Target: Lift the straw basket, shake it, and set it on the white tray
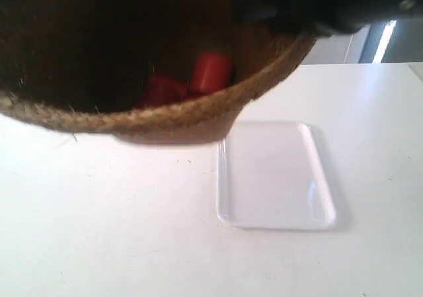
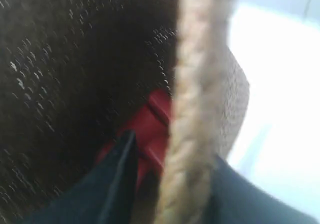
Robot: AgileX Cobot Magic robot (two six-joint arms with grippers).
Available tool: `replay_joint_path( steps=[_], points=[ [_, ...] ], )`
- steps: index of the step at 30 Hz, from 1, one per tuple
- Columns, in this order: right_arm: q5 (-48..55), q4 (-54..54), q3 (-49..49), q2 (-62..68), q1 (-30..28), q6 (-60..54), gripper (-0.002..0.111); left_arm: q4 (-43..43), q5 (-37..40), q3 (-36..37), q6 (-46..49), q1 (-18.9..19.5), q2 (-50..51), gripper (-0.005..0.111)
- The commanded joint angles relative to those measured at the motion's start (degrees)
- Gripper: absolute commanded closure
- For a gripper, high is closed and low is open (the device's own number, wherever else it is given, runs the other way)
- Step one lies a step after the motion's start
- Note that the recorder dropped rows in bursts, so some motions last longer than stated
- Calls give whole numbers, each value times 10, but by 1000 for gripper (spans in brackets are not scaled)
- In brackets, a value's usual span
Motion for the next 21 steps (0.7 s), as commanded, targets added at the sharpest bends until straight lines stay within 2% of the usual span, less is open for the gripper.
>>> replay_joint_path(
  steps=[1,3,9,12,21],
  points=[
    [-68,-22,109,43,-5,2,108,15,-3,84,34,2,32,107],
    [-53,-17,112,62,-9,36,108,18,-7,110,9,2,45,107],
    [-45,-20,85,62,-3,10,108,6,-60,112,10,9,39,107],
    [-16,-20,88,76,-3,10,108,-2,-61,113,10,9,39,107],
    [-24,-19,102,109,-3,12,108,8,-44,113,10,9,39,107]
  ],
)
